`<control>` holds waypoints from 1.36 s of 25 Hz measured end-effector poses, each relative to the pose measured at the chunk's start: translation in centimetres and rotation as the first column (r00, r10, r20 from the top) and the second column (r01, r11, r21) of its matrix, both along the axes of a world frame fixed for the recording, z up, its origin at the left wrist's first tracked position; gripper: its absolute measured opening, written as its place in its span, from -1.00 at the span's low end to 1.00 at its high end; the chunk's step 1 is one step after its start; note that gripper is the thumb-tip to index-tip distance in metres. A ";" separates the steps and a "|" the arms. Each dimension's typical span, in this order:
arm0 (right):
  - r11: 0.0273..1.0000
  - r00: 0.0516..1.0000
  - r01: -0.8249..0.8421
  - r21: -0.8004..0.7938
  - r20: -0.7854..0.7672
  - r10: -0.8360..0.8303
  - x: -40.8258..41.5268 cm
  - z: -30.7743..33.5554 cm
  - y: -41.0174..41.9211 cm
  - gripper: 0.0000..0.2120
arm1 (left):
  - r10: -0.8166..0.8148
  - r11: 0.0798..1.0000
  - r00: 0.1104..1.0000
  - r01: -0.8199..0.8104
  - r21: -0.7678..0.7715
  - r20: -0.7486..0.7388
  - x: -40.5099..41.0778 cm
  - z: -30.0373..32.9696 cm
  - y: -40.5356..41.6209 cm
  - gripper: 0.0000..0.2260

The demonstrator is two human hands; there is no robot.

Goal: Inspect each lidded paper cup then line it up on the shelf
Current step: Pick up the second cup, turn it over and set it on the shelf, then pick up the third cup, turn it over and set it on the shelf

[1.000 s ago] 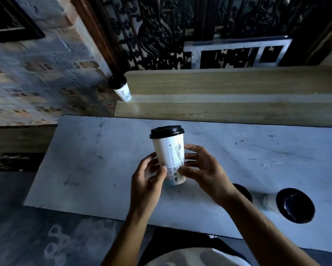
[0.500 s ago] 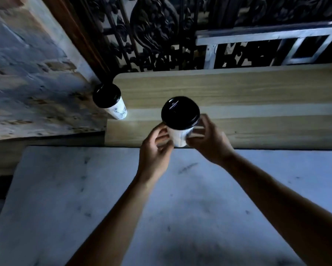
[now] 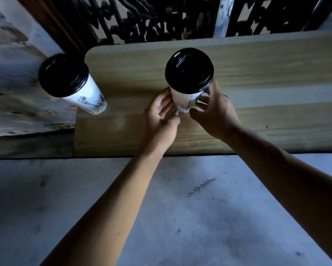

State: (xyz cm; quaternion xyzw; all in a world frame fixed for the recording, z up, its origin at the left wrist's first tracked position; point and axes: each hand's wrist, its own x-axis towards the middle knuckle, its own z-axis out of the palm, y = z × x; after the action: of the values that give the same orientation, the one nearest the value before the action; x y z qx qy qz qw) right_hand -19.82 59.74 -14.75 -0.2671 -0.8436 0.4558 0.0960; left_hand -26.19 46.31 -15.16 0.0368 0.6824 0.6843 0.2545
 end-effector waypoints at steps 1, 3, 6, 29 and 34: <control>1.000 1.000 0.000 0.008 0.019 0.000 0.0 -0.3 0.0 -0.35 | 0.004 1.000 1.000 -0.004 0.007 0.013 0.0 0.1 0.1 -0.44; 1.000 0.996 -0.017 -0.019 0.087 0.019 0.2 -0.3 0.0 -0.24 | 0.010 1.000 1.000 -0.010 -0.012 0.028 0.0 0.5 0.0 -0.42; 0.998 0.975 -0.017 -0.064 0.220 0.031 2.1 1.4 0.0 -0.05 | 0.045 0.997 0.998 -0.043 -0.069 0.040 1.5 1.7 -1.5 -0.39; 0.888 0.821 -0.410 0.208 0.508 0.260 53.5 18.9 -3.5 -0.39 | -0.540 0.719 0.832 0.376 -0.584 -0.129 50.3 9.0 -4.4 -0.45; 0.935 0.853 -0.344 0.091 0.446 0.271 54.3 19.9 -2.8 -0.34 | -0.491 0.709 0.852 0.269 -0.652 -0.182 51.5 12.1 -4.4 -0.49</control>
State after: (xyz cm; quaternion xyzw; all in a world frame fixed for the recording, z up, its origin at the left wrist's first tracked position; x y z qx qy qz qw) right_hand 34.45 56.95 5.16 -0.2124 -0.9111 0.3233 -0.1427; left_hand 25.31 41.87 -3.10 0.2140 0.8743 0.3441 0.2673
